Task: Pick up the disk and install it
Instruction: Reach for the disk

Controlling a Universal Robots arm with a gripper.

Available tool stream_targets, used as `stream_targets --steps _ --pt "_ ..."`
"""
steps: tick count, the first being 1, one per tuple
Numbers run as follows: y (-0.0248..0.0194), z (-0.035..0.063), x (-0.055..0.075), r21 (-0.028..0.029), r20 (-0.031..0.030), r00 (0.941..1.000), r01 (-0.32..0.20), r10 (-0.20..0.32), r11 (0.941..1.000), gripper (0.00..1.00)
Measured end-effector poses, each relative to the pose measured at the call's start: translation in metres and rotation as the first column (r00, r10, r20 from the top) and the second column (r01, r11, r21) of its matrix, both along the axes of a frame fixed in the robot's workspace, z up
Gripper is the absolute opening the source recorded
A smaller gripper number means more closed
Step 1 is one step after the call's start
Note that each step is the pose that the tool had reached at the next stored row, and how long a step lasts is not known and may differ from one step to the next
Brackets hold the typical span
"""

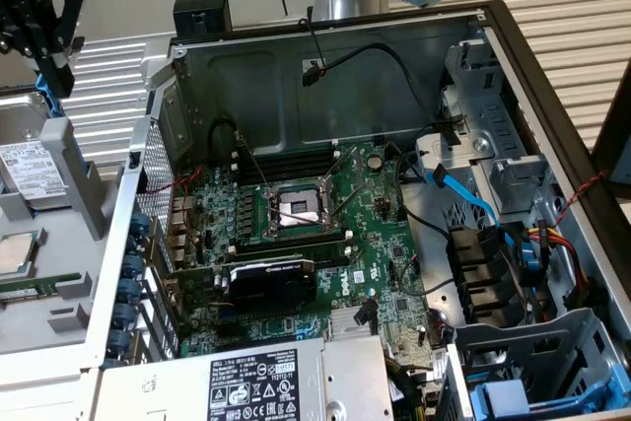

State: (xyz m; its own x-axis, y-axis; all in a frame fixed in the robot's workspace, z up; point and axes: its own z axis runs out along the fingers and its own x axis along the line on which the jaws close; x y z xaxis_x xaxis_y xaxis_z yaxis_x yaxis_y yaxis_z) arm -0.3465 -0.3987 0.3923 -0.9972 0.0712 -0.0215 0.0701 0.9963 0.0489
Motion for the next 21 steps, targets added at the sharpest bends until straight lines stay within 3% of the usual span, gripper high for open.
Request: stream_targets --steps 3,6,10,17,21 --pt "0.0026 -0.0001 -0.003 -0.0003 0.0000 1.0000 0.000 0.000 1.0000 0.11" --pt "0.0125 0.0000 -0.004 -0.0087 0.0000 1.0000 0.000 0.000 1.0000 0.11" --pt "0.0244 -0.0001 -0.010 -0.0112 -0.0001 1.0000 0.000 0.000 0.9999 0.11" --pt "0.0306 -0.0001 -0.030 -0.0112 -0.0007 1.0000 0.000 0.000 0.9999 0.11" --pt "0.0391 -0.0001 -0.035 -0.0113 -0.0014 1.0000 -0.001 0.001 0.9999 0.11"
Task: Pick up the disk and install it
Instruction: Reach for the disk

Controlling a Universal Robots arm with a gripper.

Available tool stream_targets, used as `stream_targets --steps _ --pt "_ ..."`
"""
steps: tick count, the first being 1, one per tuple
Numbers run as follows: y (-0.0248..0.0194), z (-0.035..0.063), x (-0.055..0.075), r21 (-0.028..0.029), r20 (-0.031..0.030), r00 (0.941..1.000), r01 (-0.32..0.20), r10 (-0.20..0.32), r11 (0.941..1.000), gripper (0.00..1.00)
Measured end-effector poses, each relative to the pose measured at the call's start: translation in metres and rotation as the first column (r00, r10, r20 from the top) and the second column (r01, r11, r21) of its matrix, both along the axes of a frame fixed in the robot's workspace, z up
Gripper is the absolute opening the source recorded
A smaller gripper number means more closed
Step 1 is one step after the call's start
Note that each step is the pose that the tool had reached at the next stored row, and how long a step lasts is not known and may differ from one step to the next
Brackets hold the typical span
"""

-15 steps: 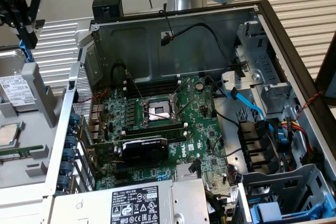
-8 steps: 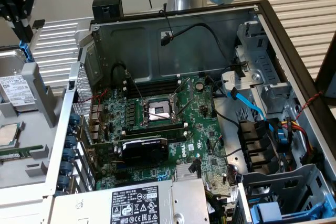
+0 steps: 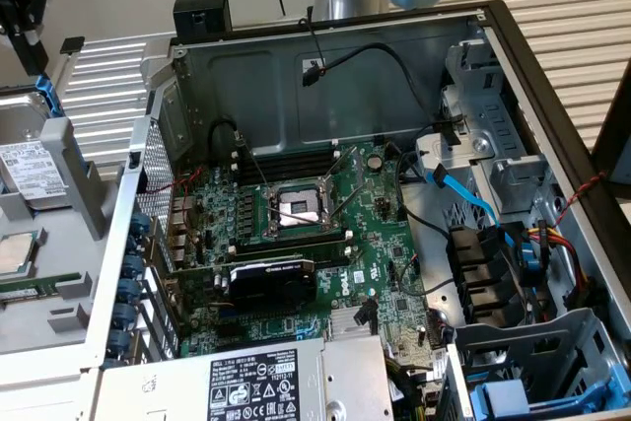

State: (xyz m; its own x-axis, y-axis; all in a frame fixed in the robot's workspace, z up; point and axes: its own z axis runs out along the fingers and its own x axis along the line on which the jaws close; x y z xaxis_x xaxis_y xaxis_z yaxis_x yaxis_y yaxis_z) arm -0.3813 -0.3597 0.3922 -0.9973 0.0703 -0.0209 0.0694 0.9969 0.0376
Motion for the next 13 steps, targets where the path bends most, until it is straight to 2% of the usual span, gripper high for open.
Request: stream_targets --steps 5,7,10,13 --pt "0.0146 0.0000 -0.008 0.0000 -0.0008 1.0000 0.000 0.000 1.0000 0.11" --pt "0.0192 0.0000 -0.012 0.0000 -0.0012 1.0000 0.000 0.000 1.0000 0.11" --pt "0.0233 0.0000 -0.020 0.0003 -0.0022 1.0000 0.000 0.000 1.0000 0.11" --pt "0.0253 0.0000 -0.028 0.0032 -0.0086 1.0000 0.000 0.000 1.0000 0.11"
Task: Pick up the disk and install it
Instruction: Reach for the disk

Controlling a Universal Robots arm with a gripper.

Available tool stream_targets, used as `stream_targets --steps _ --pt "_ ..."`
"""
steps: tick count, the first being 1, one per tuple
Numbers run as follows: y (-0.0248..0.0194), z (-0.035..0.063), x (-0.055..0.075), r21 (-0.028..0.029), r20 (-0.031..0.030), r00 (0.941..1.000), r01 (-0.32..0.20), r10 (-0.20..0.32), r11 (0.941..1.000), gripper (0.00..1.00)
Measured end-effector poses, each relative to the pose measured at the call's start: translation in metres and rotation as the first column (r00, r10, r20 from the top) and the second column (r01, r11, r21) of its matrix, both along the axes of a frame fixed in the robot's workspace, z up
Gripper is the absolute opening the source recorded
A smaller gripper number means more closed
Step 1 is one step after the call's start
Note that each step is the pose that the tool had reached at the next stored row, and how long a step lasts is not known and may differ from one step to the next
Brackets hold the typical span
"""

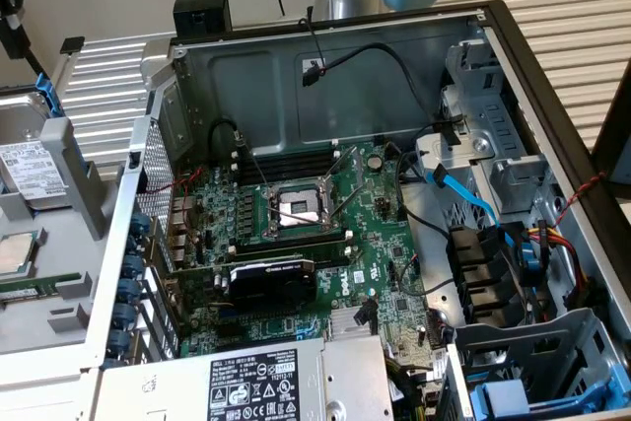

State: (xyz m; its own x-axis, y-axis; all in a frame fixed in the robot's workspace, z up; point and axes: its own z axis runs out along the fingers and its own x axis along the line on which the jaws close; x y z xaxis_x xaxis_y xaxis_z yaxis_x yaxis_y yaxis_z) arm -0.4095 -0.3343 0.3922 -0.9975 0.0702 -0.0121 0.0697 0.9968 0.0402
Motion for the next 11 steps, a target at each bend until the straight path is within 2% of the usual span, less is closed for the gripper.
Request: stream_targets --steps 3,4,11 --pt "0.0017 0.0000 -0.006 0.0055 -0.0110 0.9999 0.000 0.000 1.0000 0.11" --pt "0.0029 0.0000 -0.008 0.0058 -0.0128 0.9999 0.000 0.000 1.0000 0.11" --pt "0.0169 -0.0003 -0.022 0.0058 -0.0133 0.9999 -0.001 0.001 1.0000 0.11"
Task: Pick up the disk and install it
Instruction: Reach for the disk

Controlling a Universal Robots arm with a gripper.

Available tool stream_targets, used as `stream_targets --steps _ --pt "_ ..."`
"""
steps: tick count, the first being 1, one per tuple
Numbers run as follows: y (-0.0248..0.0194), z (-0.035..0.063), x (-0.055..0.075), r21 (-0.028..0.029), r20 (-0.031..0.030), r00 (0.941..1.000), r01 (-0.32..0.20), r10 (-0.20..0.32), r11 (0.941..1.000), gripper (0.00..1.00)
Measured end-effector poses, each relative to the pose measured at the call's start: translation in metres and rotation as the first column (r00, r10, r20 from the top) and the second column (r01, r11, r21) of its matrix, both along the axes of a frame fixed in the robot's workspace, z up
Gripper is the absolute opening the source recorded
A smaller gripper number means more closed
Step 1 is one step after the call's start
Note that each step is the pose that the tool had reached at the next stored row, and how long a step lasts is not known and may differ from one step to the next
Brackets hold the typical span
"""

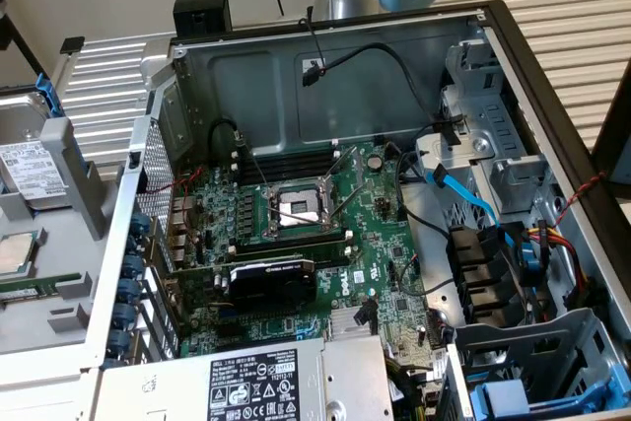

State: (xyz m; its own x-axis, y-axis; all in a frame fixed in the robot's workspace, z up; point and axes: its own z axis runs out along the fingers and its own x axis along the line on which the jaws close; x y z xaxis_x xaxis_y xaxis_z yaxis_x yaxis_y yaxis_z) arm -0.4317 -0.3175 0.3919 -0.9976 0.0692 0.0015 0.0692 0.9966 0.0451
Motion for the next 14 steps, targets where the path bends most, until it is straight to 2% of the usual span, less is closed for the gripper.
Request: stream_targets --steps 3,5,7,10,11,14 --pt "0.0050 -0.0010 -0.008 -0.0028 0.0001 1.0000 -0.001 0.001 1.0000 0.11" --pt "0.0086 -0.0017 -0.013 -0.0086 0.0000 1.0000 -0.001 0.001 1.0000 0.11" --pt "0.0133 -0.0026 -0.017 -0.0176 -0.0004 1.0000 -0.002 0.002 0.9998 0.11" --pt "0.0201 -0.0045 -0.021 -0.0380 -0.0004 1.0000 -0.002 0.002 0.9993 0.11" --pt "0.0221 -0.0054 -0.022 -0.0415 0.0000 1.0000 -0.002 0.002 0.9991 0.11" --pt "0.0251 -0.0068 -0.028 -0.0428 -0.0003 1.0000 -0.002 0.002 0.9991 0.11"
